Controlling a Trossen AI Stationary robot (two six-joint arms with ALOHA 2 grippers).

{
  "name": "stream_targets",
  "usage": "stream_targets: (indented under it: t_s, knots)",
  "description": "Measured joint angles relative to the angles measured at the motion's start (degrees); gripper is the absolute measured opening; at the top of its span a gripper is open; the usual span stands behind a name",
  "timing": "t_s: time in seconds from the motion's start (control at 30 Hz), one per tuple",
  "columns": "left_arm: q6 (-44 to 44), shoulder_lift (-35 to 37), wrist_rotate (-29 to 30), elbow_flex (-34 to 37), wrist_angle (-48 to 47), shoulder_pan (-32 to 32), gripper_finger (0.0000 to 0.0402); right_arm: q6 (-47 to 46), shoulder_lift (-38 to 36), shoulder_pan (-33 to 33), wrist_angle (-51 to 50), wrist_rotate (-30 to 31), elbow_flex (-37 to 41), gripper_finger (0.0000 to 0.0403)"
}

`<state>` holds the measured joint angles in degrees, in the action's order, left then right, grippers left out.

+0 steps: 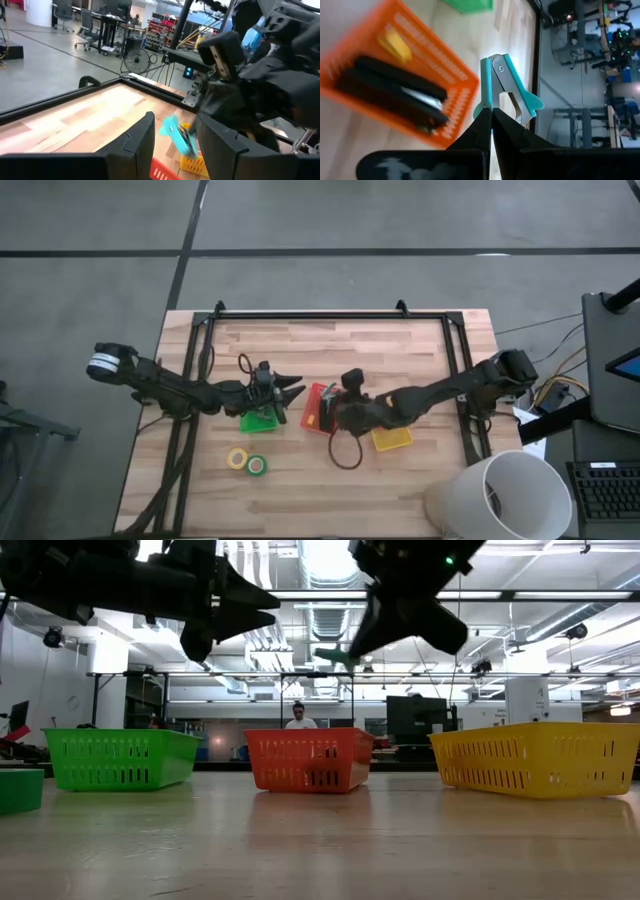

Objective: Pick and place Stapler, Stapler remover, tape
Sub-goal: Put the light blue staple remover into the green bin

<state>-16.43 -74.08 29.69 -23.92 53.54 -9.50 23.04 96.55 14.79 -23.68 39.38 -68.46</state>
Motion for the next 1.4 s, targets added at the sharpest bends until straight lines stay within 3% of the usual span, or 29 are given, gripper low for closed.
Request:
stream_targets:
  t_s: [0.43, 1.07, 1.4]
  knots:
    - [3.2, -5.2, 0.0, -9.1, -13.2, -0.8, 0.0147, -1.1, 6.0, 0.5, 0.1, 1.2, -7.2, 0.0008]
    - [6.8, -12.4, 0.4, -14.6, -13.5, -0.8, 0.0147, -3.6, 6.1, 0.9, 0.2, -0.7, -6.9, 0.0008]
    - [4.3, -10.7, 7.3, -14.4, -19.7, -0.8, 0.0147, -3.6, 6.1, 1.0, 0.1, -0.7, -6.9, 0.0008]
